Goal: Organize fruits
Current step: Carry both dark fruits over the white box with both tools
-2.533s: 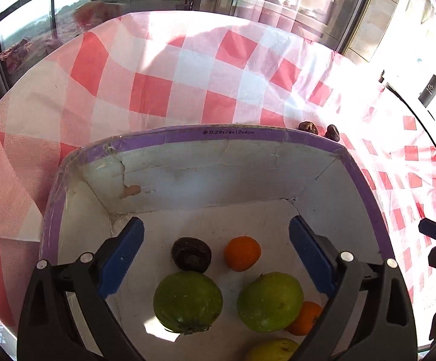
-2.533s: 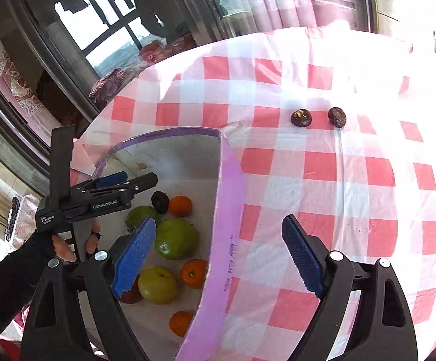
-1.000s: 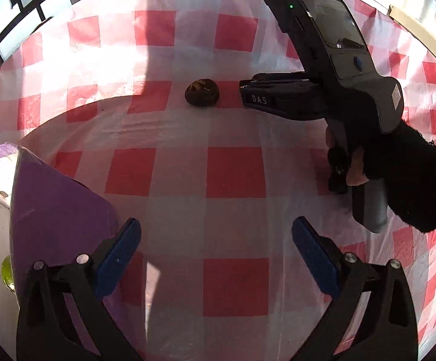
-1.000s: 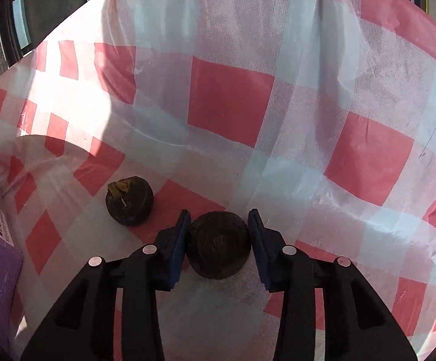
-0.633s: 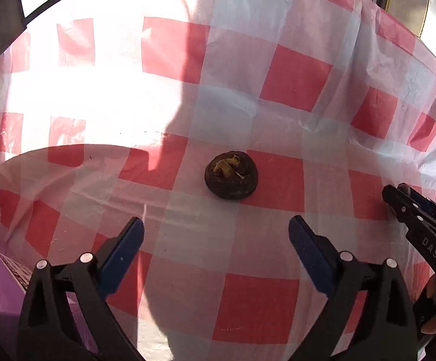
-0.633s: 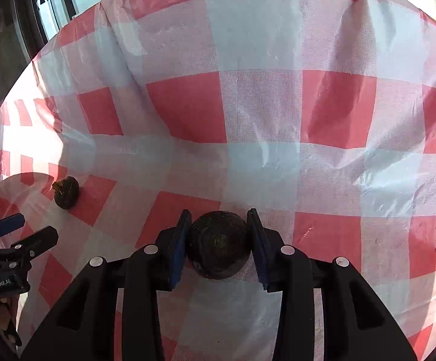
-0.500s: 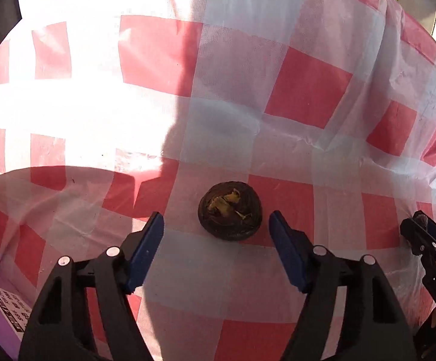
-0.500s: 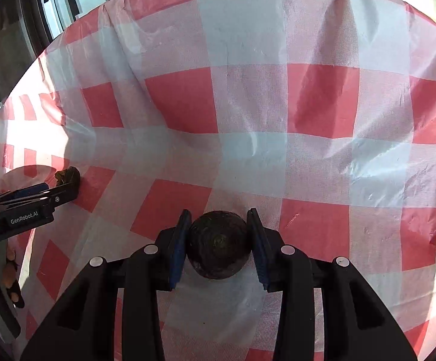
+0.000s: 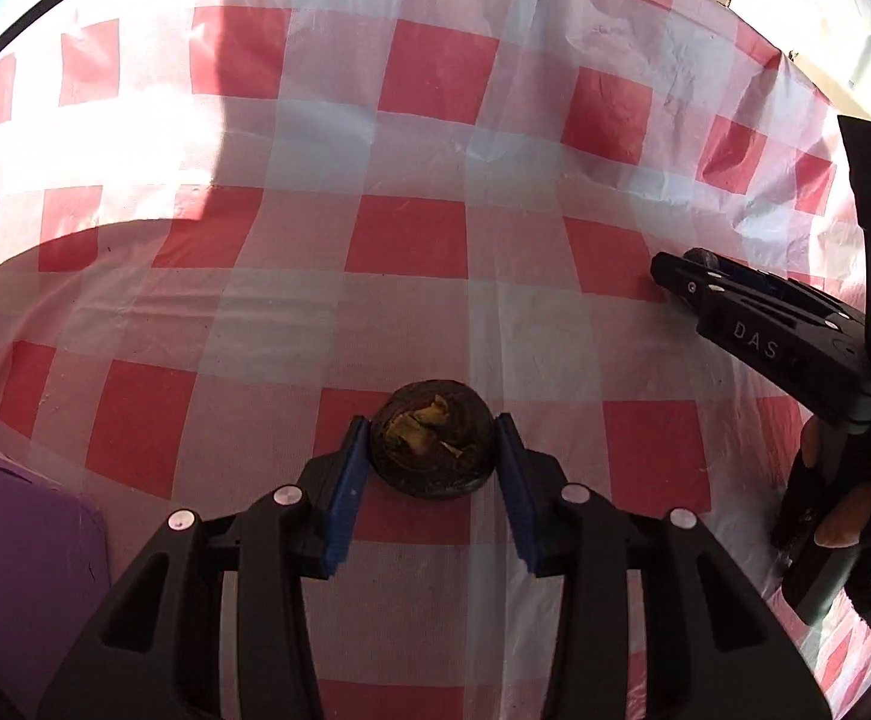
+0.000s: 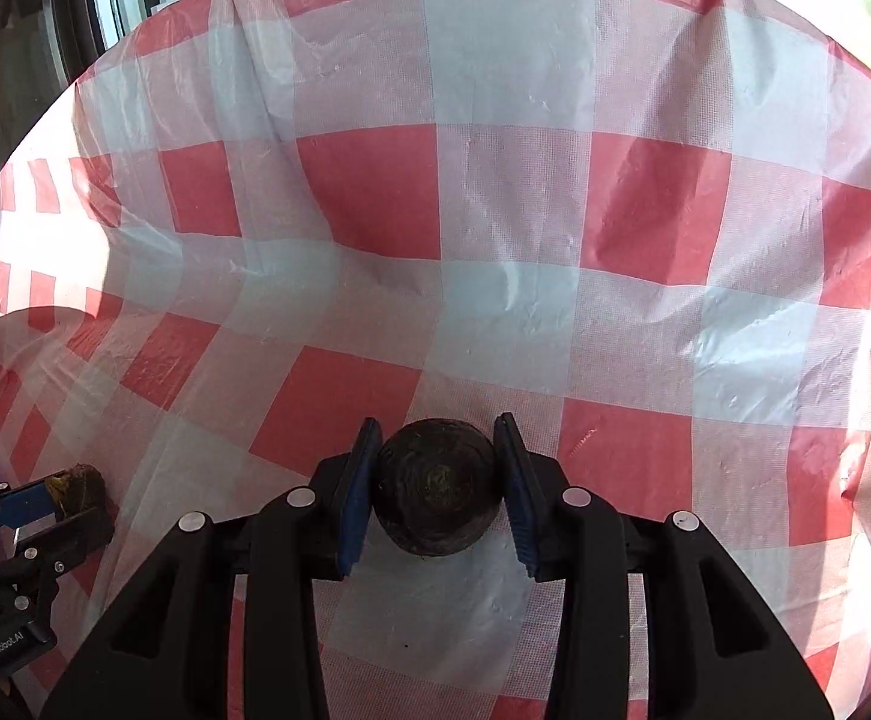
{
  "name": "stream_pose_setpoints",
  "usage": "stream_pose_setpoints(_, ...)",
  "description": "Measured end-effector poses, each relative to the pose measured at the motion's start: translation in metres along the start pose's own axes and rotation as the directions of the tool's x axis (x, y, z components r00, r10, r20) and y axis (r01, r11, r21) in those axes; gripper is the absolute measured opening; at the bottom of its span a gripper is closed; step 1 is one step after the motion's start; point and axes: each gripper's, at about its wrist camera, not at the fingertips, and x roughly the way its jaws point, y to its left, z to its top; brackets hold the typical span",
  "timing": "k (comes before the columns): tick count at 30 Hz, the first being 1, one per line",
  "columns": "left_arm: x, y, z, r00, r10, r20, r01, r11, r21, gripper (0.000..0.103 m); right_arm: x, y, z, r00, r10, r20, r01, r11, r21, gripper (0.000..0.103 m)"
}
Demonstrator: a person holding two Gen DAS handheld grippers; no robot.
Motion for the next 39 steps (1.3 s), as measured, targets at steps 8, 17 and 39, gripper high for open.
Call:
stream_pose_setpoints(8,-0.050,-0.013,-0.067,0.974,-0.199,-0.109,0.211,0.971,0.112,0.042,-0.060,0.008,-0.069,0.996,-0.053,-0.065,0.065,0.980,0.190,0.038)
stream_pose_setpoints(17,-0.145,-0.007,-0.105,0.911,-0.405,-0.071,0.404,0.847,0.346,0.042,-0.178,0.058,-0.192,0.981,-0.082,-0.174,0.146,0.907,0.396,0.038)
stream_pose_setpoints(39,-0.235,0.143,-0.085,0.898,-0.407,0.166,0.382,0.909,0.164,0.042,-0.263,0.198,-0.154,1.000,0.018,0.010,-0.020,0.964,0.265,0.038)
